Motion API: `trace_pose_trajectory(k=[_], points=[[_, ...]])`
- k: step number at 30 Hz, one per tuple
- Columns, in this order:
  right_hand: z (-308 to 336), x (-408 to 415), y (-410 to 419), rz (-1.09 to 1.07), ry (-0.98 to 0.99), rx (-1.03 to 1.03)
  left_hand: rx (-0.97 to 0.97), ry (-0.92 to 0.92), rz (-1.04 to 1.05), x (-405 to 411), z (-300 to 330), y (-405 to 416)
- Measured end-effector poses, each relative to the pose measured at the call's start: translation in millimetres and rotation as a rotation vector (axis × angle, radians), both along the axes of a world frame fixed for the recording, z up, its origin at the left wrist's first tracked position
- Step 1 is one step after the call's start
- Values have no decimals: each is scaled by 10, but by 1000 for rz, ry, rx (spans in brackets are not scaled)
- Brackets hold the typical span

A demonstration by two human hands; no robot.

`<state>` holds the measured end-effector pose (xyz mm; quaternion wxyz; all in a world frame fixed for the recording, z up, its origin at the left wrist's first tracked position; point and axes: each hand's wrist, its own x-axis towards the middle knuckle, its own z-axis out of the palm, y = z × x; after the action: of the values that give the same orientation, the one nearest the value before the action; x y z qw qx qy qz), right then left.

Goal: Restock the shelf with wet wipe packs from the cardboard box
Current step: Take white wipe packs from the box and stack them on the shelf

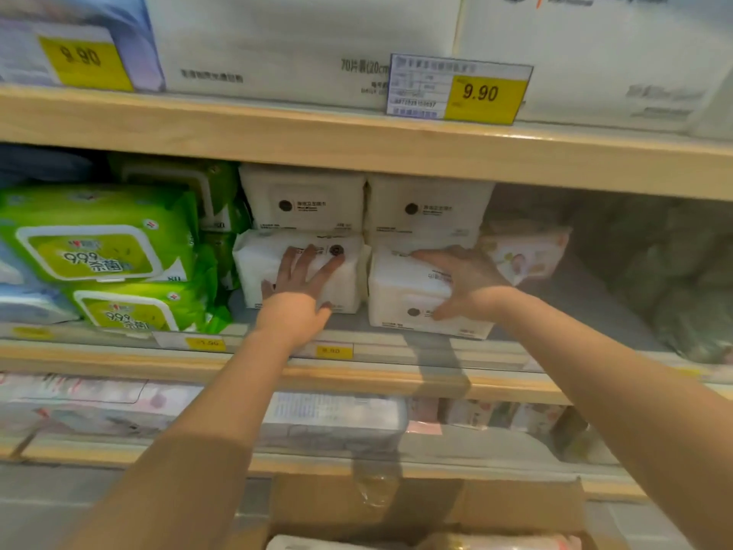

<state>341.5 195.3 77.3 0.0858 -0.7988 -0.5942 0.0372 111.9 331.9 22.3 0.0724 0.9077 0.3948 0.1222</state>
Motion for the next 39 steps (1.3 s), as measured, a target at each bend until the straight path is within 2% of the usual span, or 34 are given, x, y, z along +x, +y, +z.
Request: trace_pose_trajectory(k=[3,6,8,15,18,22,26,30,33,37,39], points=[[-121,-26,0,-26,-101,-22,-11,-40,8,1,-7,23],[-347,-238,-113,-119,-291,103,11,-66,22,19,-48,20],[-473,-331,-152,-157,-341,150,28,-75,20,20,-61,16],[-472,-74,147,-19,-275,115,77,-120,17,37,-155,35],[-508,-61,185,-37,-276,148,95,-111,20,46,-177,30],[-457,-91,194,-55,-286,51,72,-101,8,35,-154,34],[-188,-198,175,-49,-206,-128,-66,-105,-91,-64,81,-54],[7,-538,-264,23,19,35,-116,-281,-143,-346,124,-688],[-91,-872,-795,76,230,52,-121,-331,-171,-770,-55,-1344],[-417,-1294,-1513,130,331,33,-200,-250,-192,-1405,-416,-2056],[-586,-1532,-1811,155,416,17,-280,-192,-130,-1711,-624,-2318]])
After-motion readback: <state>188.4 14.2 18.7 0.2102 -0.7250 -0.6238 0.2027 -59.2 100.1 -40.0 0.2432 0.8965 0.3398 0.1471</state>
